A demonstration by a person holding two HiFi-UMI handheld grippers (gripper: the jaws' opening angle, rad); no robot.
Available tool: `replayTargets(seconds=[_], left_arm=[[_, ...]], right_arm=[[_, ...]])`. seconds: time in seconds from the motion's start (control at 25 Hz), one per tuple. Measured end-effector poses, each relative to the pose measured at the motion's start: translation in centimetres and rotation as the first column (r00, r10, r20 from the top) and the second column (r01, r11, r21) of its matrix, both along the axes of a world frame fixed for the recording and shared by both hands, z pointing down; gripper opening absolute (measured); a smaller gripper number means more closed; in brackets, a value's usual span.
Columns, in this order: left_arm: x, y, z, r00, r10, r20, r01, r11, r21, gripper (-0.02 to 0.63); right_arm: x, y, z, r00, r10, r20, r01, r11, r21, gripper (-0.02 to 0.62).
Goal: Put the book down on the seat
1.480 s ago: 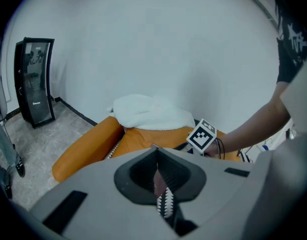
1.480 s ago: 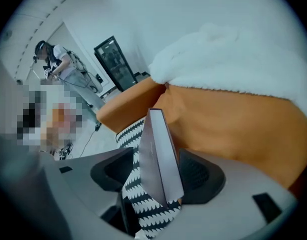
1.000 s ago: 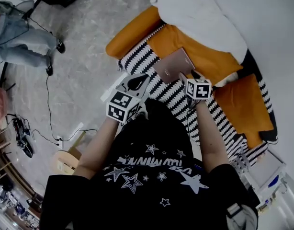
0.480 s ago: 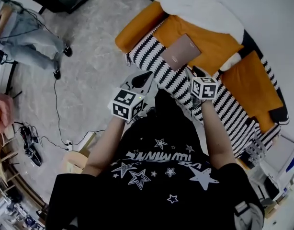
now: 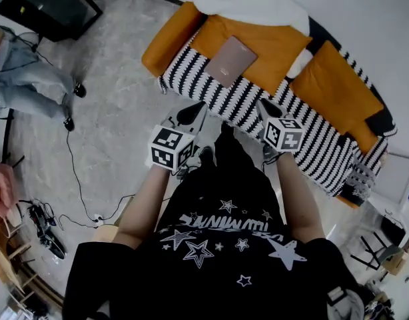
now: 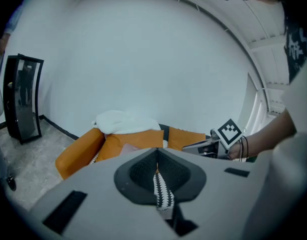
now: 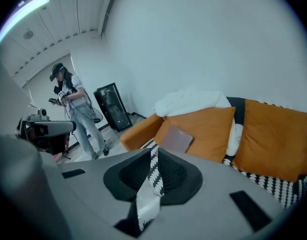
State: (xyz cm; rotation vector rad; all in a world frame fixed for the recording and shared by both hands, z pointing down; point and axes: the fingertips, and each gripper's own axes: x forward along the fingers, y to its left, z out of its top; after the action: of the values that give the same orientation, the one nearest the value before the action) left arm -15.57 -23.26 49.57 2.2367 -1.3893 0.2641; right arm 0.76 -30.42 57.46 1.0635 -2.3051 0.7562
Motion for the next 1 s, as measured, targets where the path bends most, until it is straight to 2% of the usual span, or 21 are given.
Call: replayTargets(seconds=[0.28, 0.6, 0.76, 1.0], left_arm=[[3.3, 1.3, -1.8, 0.997, 0.070, 0.022, -0.071, 0.997, 0.043, 0.008], [7.0, 4.0, -3.3, 0.997, 0.068, 0.037, -0.071, 0.995, 0.065, 0.008], [9.4, 6.6, -3.7, 0.997, 0.067, 0.029, -0.069, 0.996, 0.054, 0.008], [13.9, 9.4, -4.3, 0.992, 0.114, 0.048, -0.117, 0.991, 0.058, 0.008]], right_arm=[[1.5, 2.3, -2.3, 0.997, 0.024, 0.070, -0.026, 0.999, 0.023, 0.044], [3.0, 6.0, -5.1, 0.993, -0.037, 0.109, 0.029, 0.997, 0.072, 0.041], [4.9, 8.8, -6.2, 0.990, -0.048, 0.131, 0.038, 0.996, 0.078, 0.041], [9.3, 11.8, -7.4, 0.986, -0.021, 0.167, 0.003, 0.995, 0.105, 0.041]])
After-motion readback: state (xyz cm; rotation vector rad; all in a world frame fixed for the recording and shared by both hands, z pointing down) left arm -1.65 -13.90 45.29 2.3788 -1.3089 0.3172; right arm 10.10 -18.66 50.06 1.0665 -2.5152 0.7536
